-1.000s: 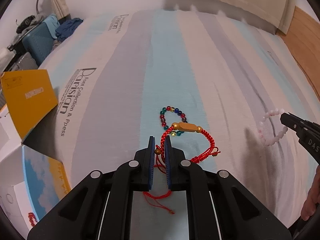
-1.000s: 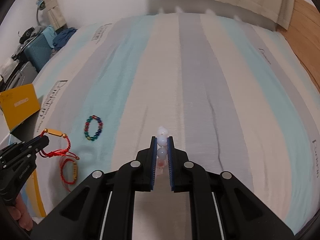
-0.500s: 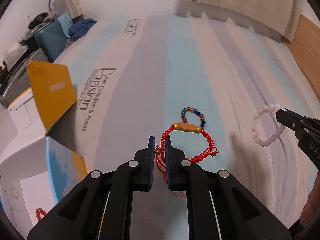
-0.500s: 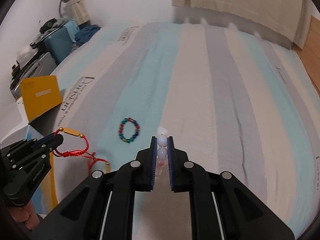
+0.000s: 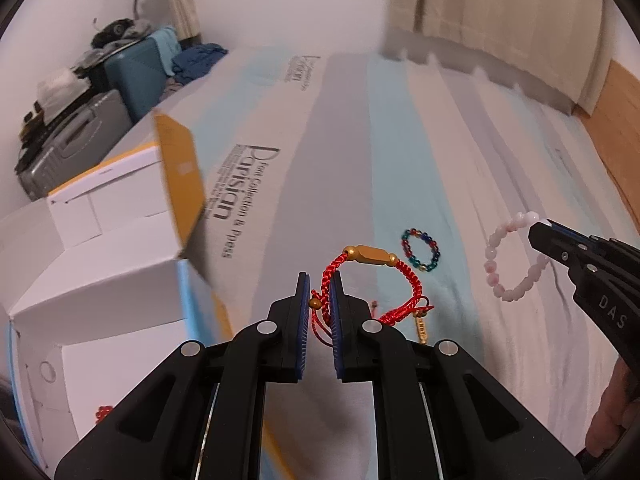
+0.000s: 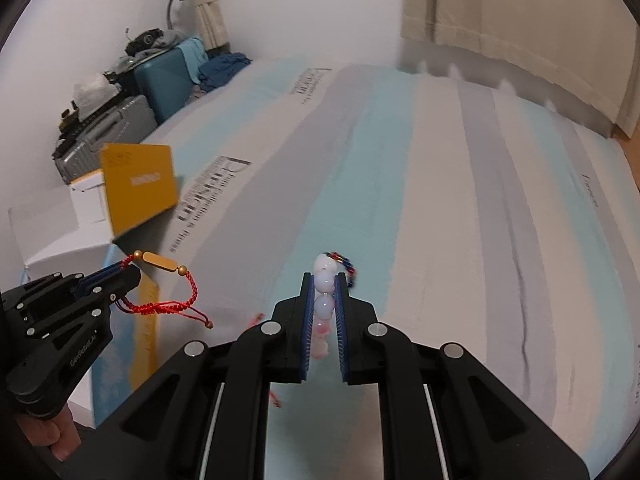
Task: Organize jewelry
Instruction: 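Carry red cord bracelet in left tool into box while right tool carries pink-white bracelet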
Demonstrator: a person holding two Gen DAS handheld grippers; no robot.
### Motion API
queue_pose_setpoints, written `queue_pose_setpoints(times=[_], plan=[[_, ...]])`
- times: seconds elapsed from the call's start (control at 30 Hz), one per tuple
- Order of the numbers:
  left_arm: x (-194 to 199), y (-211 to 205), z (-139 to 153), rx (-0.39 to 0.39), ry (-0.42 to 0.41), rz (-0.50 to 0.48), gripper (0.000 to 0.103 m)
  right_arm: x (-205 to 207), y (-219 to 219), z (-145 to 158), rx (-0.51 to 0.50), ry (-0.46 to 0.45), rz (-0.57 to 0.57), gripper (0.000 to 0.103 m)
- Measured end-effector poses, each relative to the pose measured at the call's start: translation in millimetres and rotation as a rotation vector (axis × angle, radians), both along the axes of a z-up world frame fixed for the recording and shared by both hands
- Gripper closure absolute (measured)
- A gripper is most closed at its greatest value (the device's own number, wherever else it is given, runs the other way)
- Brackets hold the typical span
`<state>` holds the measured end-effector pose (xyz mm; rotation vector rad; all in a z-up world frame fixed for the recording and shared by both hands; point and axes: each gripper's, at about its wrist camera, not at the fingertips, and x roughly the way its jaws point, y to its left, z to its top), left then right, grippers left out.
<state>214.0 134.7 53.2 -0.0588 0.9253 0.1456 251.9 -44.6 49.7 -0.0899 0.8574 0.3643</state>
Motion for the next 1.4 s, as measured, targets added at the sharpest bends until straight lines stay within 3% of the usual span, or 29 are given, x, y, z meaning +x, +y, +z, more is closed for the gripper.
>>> queue_pose_setpoints(times=[0.4, 0.83, 1.1, 1.4], plan=[[-55.5, 73.2, 24.3, -0.019, -0.029, 0.123, 0.094, -41.5, 70.0, 27.4, 0.030, -0.046, 0.129, 0.093], [-125.1, 165.0, 23.4, 0.001, 0.001, 0.294, 0.094, -97.6, 167.3, 29.7, 0.053, -0.049, 0.339, 0.093], [-158.5, 213.3, 12.7, -0.002, 0.034, 0.386, 0.094, -125.0, 222.1, 12.5, 0.032, -0.020, 0.439, 0.093], [-182.1, 250.3, -4.7, -0.008, 0.076, 0.457, 0.094, -128.4, 259.8, -19.9, -0.024, 0.046, 0.477, 0.093]])
